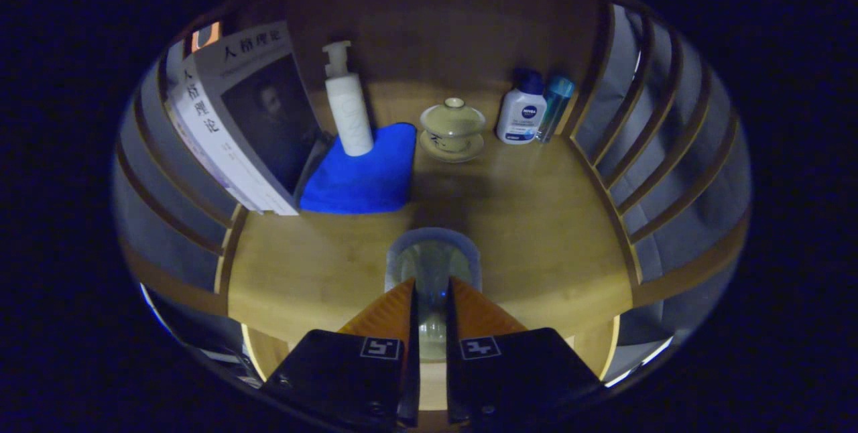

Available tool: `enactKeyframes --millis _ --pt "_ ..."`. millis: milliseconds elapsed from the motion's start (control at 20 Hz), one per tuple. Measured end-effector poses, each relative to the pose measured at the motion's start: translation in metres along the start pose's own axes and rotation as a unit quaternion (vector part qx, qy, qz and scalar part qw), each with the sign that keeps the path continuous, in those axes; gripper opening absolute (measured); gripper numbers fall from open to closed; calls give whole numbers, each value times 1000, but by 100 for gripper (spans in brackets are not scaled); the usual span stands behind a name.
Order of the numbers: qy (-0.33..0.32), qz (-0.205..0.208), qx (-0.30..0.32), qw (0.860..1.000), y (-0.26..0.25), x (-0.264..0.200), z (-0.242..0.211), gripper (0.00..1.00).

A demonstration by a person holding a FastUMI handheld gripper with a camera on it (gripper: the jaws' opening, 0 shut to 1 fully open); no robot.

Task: Pull open the drawer, take out the items inside it, and place them on the countertop above the cabinet.

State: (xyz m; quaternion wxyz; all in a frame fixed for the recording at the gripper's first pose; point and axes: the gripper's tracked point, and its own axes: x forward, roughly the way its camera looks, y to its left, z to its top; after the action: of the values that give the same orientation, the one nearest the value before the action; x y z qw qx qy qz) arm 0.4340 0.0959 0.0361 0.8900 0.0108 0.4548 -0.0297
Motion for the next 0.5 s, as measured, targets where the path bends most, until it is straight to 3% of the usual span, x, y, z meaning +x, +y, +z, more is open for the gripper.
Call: enactKeyframes --millis 150,500 --pt "-3 -7 -2 1000 0 11 4 19" --pt "-15 1 -5 1000 1 22 5 61"
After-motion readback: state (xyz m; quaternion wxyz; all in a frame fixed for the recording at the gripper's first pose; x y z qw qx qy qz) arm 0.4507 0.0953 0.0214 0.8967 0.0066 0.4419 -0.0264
